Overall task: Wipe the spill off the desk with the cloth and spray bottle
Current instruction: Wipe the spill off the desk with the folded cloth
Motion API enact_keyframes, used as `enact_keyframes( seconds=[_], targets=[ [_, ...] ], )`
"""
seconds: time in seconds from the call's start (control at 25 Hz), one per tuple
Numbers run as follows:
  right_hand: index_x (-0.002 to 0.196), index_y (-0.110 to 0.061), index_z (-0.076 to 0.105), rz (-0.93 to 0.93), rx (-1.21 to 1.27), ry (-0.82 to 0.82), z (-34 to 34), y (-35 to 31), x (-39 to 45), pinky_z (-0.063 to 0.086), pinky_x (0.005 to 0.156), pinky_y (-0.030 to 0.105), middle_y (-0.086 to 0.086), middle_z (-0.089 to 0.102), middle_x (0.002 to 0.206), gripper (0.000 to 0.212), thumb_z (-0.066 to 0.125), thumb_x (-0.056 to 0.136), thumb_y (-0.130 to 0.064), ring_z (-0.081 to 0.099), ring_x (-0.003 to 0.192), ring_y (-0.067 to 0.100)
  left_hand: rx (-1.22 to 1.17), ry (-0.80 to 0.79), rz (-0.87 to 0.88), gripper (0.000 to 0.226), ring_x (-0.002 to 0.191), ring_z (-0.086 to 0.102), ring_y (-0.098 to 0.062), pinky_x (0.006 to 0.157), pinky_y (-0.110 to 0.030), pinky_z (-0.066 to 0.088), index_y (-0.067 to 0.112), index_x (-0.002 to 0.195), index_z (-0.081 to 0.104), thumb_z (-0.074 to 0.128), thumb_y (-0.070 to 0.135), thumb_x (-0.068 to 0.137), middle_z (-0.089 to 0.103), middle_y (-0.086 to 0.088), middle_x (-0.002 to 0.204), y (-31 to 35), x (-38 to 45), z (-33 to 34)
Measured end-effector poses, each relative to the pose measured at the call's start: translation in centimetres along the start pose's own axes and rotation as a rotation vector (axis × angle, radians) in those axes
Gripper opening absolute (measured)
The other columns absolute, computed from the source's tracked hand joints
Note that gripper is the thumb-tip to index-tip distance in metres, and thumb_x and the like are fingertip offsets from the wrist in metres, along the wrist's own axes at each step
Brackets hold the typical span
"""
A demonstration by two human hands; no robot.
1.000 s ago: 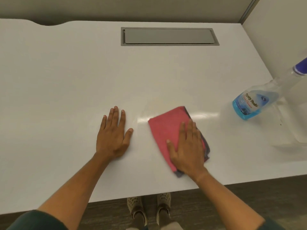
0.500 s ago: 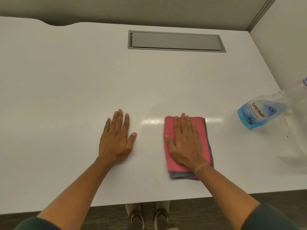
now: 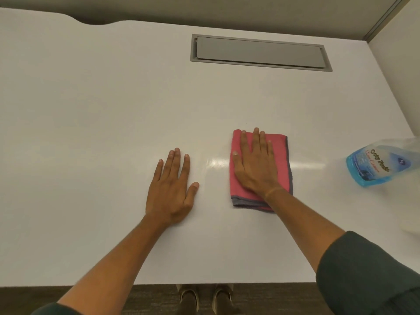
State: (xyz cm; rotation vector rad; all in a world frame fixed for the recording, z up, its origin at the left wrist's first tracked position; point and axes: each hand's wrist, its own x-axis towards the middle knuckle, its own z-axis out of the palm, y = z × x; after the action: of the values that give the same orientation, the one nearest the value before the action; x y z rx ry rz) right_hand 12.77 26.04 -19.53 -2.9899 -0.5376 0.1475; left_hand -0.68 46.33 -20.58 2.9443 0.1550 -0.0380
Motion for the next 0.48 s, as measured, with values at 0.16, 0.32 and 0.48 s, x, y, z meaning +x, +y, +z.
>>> enact_keyframes(
  seconds=[0.16,0.32,0.48],
  targets=[
    [0.156,-0.019,0.001,-0.189,0.013,-0.061,0.4,-2.1,-2.3,0.000,0.123,0.046,0.016,0.000,0.163,0.066,0.013,0.098,-0.048,-0.003,0.151,0.029,-0.002,-0.013,0.003,0.073,0.151,-0.010,-0.021,0.123,-0.042,0.000,0.015,0.155,-0.001,0.017,0.052,0.095,-0.005,-0.011,0.164,0.0,0.0,-0.1],
    [0.156,-0.022,0.000,-0.374,0.019,-0.100,0.8,-2.2,-7.7,0.003,0.123,0.045,0.009,-0.002,0.165,0.064,0.014,0.100,-0.049,-0.008,0.151,0.022,-0.013,-0.018,0.010,0.073,0.150,-0.010,-0.020,0.123,-0.041,-0.001,0.015,0.155,-0.002,0.015,0.053,0.095,-0.005,-0.010,0.164,0.0,-0.1,-0.2],
    [0.157,-0.019,0.001,-0.230,0.047,-0.060,0.9,-0.6,-10.0,0.001,0.123,0.042,0.007,-0.003,0.165,0.065,0.017,0.100,-0.047,-0.009,0.151,0.018,-0.019,-0.019,0.002,0.072,0.150,-0.012,-0.019,0.123,-0.041,-0.001,0.015,0.155,-0.002,0.015,0.053,0.095,-0.006,-0.009,0.164,0.0,-0.2,-0.3]
  ],
)
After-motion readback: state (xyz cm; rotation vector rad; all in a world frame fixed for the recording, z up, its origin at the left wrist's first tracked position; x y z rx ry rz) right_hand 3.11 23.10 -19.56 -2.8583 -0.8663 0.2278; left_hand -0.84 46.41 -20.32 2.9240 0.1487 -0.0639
